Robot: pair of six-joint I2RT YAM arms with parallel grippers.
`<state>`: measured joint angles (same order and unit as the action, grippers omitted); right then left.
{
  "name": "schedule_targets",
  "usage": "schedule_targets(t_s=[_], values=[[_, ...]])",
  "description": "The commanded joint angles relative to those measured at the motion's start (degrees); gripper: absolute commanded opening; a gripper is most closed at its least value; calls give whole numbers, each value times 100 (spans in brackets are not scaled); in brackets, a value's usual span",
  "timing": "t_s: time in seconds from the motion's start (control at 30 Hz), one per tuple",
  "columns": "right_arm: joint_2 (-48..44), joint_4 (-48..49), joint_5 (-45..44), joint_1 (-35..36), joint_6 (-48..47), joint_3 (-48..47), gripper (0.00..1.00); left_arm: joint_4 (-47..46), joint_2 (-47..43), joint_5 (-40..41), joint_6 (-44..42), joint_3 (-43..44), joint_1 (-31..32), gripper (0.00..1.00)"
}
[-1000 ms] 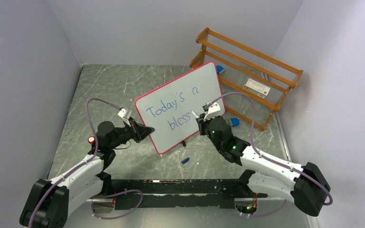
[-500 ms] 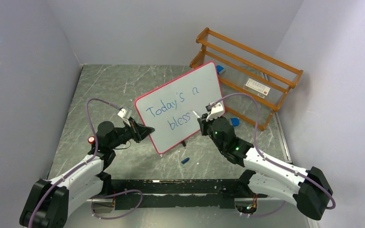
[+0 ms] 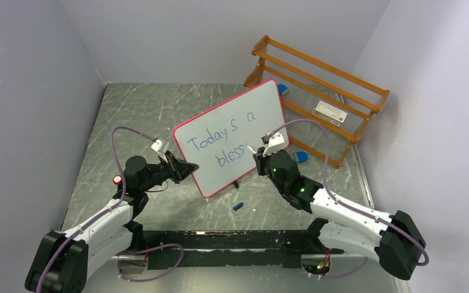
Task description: Write a sentence on the whiteboard
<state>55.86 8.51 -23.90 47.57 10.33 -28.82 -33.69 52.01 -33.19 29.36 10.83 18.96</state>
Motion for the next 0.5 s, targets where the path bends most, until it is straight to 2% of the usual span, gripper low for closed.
schedule_targets(t_s=[0.0,0.47], values=[[86,74,-17,-46,53,18,0,258,-7,527,-352,-15,-24,5],[56,-505,115,-51,309,-10,0,282,-32,557,-352,-11,-24,5]])
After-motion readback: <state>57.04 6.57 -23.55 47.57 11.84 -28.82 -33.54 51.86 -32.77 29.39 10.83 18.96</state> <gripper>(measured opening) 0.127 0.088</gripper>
